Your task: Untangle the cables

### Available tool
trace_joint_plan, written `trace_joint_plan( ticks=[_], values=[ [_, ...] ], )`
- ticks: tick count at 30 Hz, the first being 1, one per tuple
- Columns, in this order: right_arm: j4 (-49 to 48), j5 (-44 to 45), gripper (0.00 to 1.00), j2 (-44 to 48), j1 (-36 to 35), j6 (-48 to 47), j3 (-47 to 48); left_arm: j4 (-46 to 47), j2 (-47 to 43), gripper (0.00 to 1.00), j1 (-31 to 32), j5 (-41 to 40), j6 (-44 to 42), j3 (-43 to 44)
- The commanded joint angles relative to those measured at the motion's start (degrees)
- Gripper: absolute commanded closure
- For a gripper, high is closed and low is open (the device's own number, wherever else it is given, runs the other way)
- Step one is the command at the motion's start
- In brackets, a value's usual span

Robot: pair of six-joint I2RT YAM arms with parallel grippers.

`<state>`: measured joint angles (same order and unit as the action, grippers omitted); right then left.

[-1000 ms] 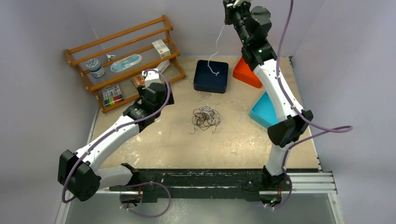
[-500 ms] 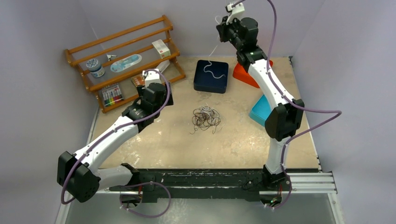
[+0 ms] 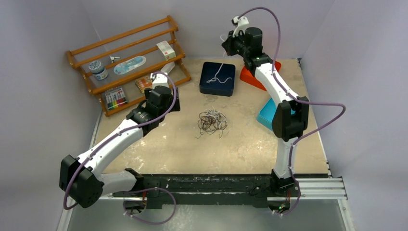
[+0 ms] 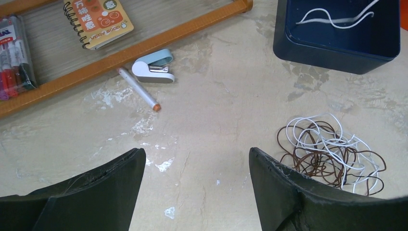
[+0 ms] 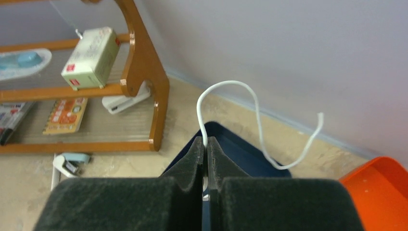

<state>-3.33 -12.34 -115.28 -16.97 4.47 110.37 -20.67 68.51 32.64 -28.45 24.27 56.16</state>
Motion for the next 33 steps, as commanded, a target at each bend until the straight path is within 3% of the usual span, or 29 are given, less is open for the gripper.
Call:
trace_joint_plan(
  ticks=[1,12,23,33],
  values=[
    [3.9,-8.0,1.0,-5.1,0.0,-0.9,3.6,1.0,0.1,0.22,-0.1,0.9,-1.2,1.5],
    [8.9,-15.2,0.96,-14.5,0.0,-2.8,7.7,0.6,0.7,0.23,-0.1,1.0,-1.5,1.7],
    [12.1,-11.7,0.94,-19.2,0.0,-4.8,12.0,0.5,1.3,0.23,-0.3,1.8,-1.5,1.8],
    [13.0,-13.5,0.76,-23.4,-0.1,-5.6,16.9,0.3,1.5,0.23,-0.6,1.7,-1.3,1.8]
  ],
)
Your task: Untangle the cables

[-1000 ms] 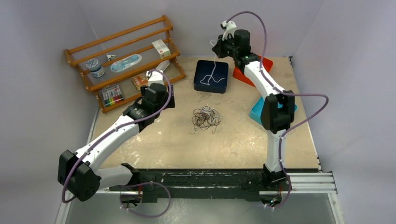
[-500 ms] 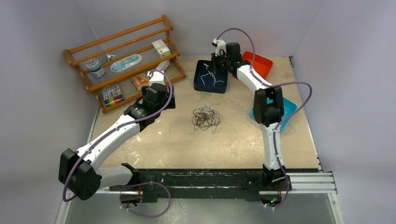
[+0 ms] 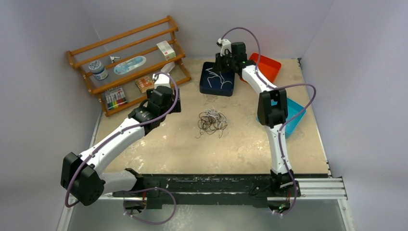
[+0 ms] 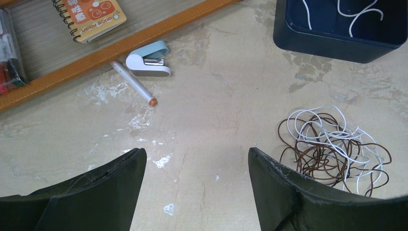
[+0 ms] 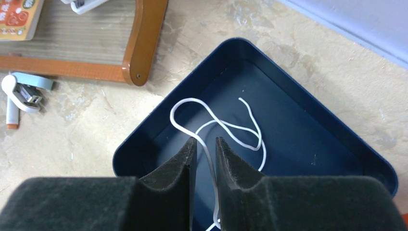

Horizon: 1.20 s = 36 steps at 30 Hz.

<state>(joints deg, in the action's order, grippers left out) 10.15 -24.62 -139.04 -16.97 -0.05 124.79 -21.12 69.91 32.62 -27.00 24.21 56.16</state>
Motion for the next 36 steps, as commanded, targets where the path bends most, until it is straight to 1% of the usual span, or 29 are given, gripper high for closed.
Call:
trace_joint_plan(
  ticks=[1,4,8,10,14,19,24,26,30,34,36],
  values=[
    [-0.5,-1.6,0.76,0.4,0.0,-1.0,2.5,0.7,0.1,0.23,-0.6,0.3,-1.3,1.9],
    [-0.9,-2.5,0.73,1.1,-0.1,-1.0,2.1,0.6,0.2,0.23,-0.6,0.5,-1.3,1.9],
    [-2.4,-4.9,0.68,3.9,-0.1,-0.7,-1.0,0.5,0.2,0.23,-0.6,0.5,-1.2,2.0],
    [-3.0,-6.7,0.62,5.8,-0.1,-0.7,-3.1,0.5,0.2,0.23,-0.8,0.6,-1.2,2.1],
    [-4.9,-9.5,0.56,9.5,0.0,-0.4,-9.3,0.5,0.3,0.23,-0.9,0.8,-1.1,2.0],
    [-6.0,-7.1,0.54,13.2,0.0,0.0,-14.1,0.6,1.0,0.23,-1.1,1.6,-1.0,2.2],
    [-6.0,-2.2,0.54,16.7,0.0,1.1,-17.6,0.6,1.3,0.23,-1.2,2.0,-0.9,2.3],
    [-8.0,0.7,0.55,19.5,0.0,2.2,-21.2,0.5,1.2,0.23,-1.3,2.0,-0.8,2.3],
    [-13.9,4.6,0.55,28.2,0.1,4.9,-31.3,1.7,1.2,0.23,-1.4,2.9,0.0,1.7],
    [-18.2,6.9,0.54,37.4,0.0,8.0,-41.9,7.5,1.7,0.23,-1.4,7.6,1.6,-1.5],
    [-19.1,7.6,0.54,41.7,0.0,9.2,-47.5,9.1,3.3,0.24,-1.4,9.3,2.7,-2.3]
  ],
)
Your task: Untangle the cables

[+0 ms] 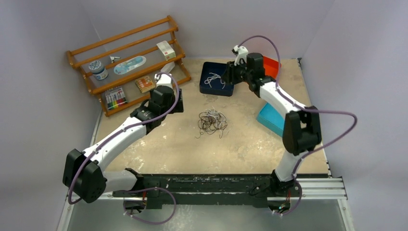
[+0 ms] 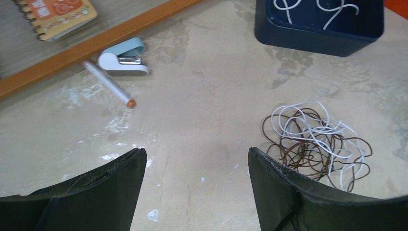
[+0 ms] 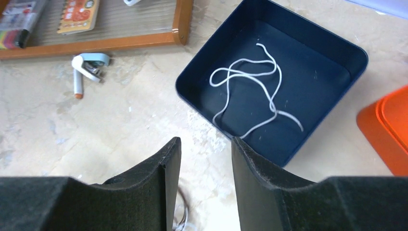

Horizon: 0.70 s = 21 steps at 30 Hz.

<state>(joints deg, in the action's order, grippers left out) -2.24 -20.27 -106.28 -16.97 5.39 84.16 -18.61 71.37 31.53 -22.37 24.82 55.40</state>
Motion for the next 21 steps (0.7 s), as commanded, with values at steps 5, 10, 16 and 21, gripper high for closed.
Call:
trace_joint_plan(
  ticks=[5,10,16,21],
  values=[
    [-3.8,2.3,0.54,16.1,0.0,3.8,-15.6,7.1,7.6,0.26,1.1,8.0,3.3,1.5],
    [-3.9,1.5,0.54,21.8,0.0,5.9,-24.3,9.3,13.2,0.3,3.5,7.7,6.7,5.4],
    [-8.6,-1.3,0.55,23.3,-0.1,9.1,-32.0,11.3,21.3,0.35,6.7,7.7,9.5,10.5],
    [-10.6,-7.7,0.56,19.1,-0.4,9.6,-31.6,17.2,26.1,0.36,8.8,9.3,8.2,9.2]
  ],
)
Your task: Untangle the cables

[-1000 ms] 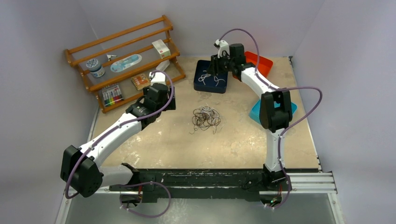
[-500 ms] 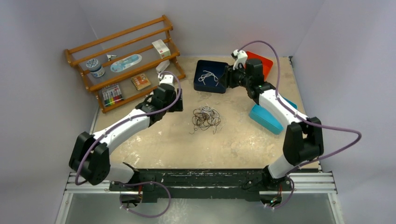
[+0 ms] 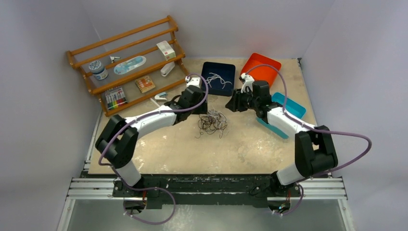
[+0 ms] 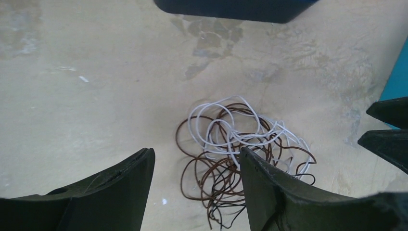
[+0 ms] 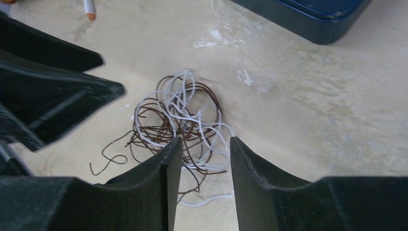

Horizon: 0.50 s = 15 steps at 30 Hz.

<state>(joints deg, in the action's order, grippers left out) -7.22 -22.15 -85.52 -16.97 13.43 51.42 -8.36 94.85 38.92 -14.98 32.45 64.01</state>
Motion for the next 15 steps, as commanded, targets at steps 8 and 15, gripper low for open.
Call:
trace_joint_plan(
  ticks=[8,15],
  values=[
    [-5.3,-8.7,0.6,-14.2,-3.6,0.9,10.8,14.7,7.3,0.36,2.0,3.0,1.1,-4.4],
    [-2.5,-7.7,0.62,-21.8,-8.4,-0.1,18.3,15.5,6.4,0.39,2.0,1.3,0.5,-7.3]
  ],
)
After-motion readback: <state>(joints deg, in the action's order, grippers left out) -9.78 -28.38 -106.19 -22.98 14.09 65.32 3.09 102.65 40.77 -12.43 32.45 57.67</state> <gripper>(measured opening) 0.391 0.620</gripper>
